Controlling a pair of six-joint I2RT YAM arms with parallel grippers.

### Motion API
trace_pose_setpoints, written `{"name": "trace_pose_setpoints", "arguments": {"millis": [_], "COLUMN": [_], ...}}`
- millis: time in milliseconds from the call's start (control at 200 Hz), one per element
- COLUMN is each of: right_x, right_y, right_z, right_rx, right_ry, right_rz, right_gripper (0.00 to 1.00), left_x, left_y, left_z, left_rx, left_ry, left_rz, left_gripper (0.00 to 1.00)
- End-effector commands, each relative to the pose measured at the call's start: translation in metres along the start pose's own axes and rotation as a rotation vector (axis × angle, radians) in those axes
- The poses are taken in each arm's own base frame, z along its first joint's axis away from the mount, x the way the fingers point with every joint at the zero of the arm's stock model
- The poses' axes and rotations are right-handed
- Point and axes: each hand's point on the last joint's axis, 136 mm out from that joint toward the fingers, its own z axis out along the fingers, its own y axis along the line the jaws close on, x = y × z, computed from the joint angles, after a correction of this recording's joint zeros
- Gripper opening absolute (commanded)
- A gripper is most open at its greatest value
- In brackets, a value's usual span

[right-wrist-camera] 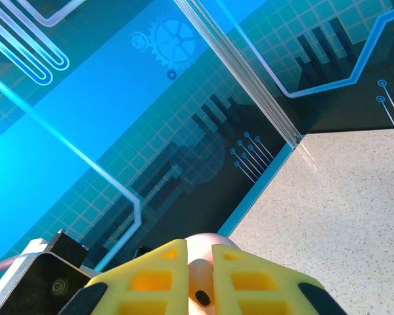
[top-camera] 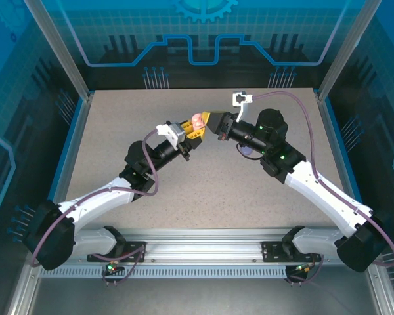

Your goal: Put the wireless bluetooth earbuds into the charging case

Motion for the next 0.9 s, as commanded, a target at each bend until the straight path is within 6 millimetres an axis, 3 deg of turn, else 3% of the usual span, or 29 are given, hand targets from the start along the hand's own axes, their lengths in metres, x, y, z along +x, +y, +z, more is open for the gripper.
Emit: {"name": "trace_pose_setpoints", "arguments": {"millis": [0, 495, 895], "right_x": [0.005, 0.01, 0.016], "right_y": [-0.004, -0.012, 0.001], "right_z": [-0.003, -0.002, 0.008], "right_rx": [0.029, 0.061, -0.001], "right_ry": [0.004, 0.03, 0.077], "right_rz": [-0.015, -0.007, -0.003], "right_gripper": [0.16, 0.15, 0.1], "left_x": [-0.041, -0.042, -0.041], "left_y": [0.002, 0.003, 0.004], "left_z": [0.001, 0.001, 0.002], "left_rx": [-0.015, -0.02, -0.025], "left_ry": [-0.114, -0.114, -0.11], "left_rz": [0.033, 0.033, 0.036], "left_gripper": [0.0, 0.0, 0.0]}}
